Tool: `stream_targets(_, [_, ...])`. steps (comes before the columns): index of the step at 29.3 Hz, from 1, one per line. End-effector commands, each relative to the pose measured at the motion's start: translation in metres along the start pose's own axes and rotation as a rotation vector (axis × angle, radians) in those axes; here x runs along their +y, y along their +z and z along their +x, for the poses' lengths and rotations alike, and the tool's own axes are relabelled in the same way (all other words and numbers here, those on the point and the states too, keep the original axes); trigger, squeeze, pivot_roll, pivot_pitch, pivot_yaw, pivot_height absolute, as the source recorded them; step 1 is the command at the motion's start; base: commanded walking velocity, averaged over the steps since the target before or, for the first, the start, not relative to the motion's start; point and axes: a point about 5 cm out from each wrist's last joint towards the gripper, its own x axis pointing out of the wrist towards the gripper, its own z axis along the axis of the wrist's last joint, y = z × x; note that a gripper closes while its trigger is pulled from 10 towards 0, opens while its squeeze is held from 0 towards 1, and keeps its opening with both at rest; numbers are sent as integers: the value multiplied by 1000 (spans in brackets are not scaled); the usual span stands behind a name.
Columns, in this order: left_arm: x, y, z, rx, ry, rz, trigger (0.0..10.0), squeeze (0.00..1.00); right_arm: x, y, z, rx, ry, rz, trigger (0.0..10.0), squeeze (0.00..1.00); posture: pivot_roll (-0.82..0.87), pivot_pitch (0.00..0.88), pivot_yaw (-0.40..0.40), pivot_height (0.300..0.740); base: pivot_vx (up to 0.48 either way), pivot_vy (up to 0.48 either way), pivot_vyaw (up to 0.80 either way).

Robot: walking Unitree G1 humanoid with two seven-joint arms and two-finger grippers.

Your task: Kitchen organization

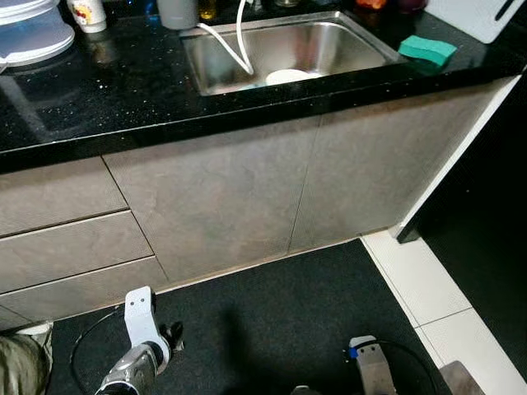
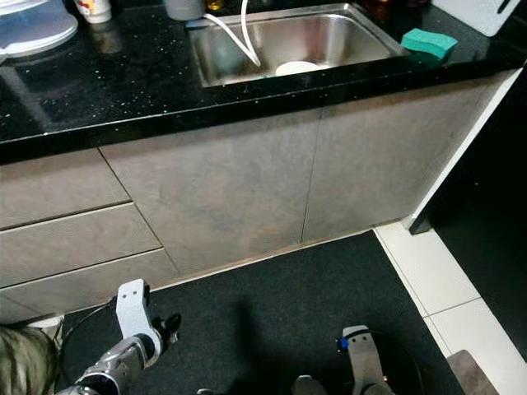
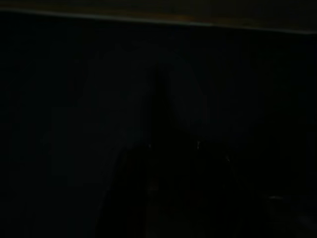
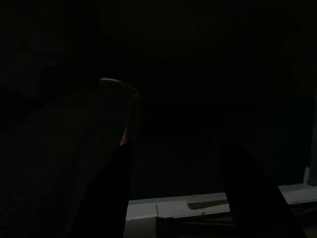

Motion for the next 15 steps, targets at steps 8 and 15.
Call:
stream_targets(8, [10,-29,-7,152,74,148,10000,0,4,-7,-1,21,22,-6,10000,0,3,139,36,740,0,0,0])
stream_targets(15, [7,-39,-8,205,73,273,10000,0,6,-6,-1,23,57,-52,10000,0,12,133,25,740,0,0,443])
